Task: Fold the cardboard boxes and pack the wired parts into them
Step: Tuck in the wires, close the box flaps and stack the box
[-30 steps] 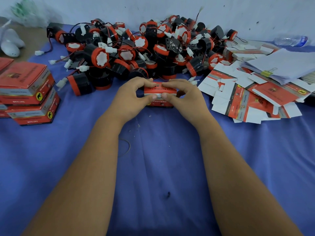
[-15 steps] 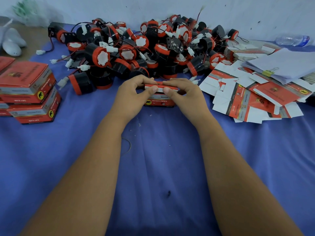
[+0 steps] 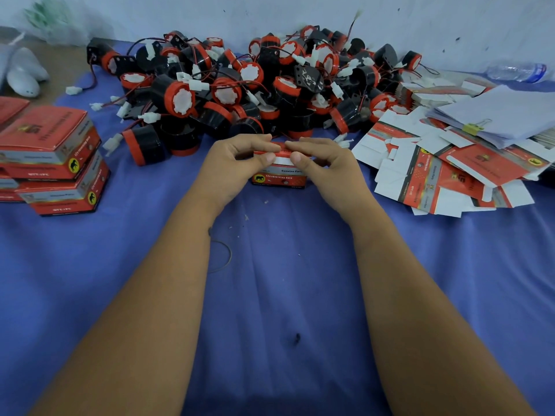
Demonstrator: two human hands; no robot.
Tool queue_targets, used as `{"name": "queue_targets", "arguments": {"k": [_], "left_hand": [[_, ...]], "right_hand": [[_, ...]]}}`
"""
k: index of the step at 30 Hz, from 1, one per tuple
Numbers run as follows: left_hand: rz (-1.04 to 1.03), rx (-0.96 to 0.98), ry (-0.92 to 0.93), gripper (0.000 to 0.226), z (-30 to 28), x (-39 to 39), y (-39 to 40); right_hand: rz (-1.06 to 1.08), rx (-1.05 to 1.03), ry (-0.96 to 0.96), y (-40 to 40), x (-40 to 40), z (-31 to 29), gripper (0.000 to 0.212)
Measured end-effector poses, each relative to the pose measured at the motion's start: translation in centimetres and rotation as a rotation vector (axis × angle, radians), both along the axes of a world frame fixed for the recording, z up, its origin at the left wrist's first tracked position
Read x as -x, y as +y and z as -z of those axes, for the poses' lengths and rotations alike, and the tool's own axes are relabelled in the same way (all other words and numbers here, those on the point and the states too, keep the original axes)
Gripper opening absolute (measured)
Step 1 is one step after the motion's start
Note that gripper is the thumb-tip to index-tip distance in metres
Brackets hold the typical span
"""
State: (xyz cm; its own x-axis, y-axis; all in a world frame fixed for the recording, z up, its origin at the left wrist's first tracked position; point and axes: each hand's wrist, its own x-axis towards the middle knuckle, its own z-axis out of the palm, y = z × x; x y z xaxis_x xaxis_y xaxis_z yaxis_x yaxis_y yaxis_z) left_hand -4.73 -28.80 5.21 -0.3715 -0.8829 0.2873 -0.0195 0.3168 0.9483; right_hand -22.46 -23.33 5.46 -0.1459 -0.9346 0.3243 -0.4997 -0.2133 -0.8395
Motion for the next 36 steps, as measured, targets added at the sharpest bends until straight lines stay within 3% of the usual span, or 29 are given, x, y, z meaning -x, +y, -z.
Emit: {"name": "queue_targets", "arguments": {"k": [4, 7, 18, 22, 26, 36], "left_hand": [[-0.026, 0.001, -0.030, 0.020, 0.0, 0.0, 0.1], [-0.045, 0.010, -0.052, 0.019, 0.0, 0.0, 0.1], [-0.061, 0.074, -0.120, 0.010, 0.0, 0.0, 0.4], [-0.073, 0.206, -0.253, 0.025, 0.2, 0.2, 0.5], [-0.121, 0.256, -0.253, 0.031, 0.3, 0.5, 0.7], [-0.151, 0.293, -0.274, 0.035, 0.5, 0.7, 0.7]], "right_hand": [[-0.029, -0.057, -0.135, 0.1, -0.1, -0.3, 0.018], [-0.038, -0.106, -0.284, 0.1, -0.1, -0.6, 0.023], [-0.043, -0.139, -0.263, 0.1, -0.2, -0.9, 0.020], [-0.022, -0.157, -0.326, 0.2, -0.1, -0.9, 0.020], [-0.036, -0.189, -0.416, 0.2, 0.2, -1.0, 0.026], [-0.082, -0.227, -0.341, 0.2, 0.2, -1.4, 0.023]]}}
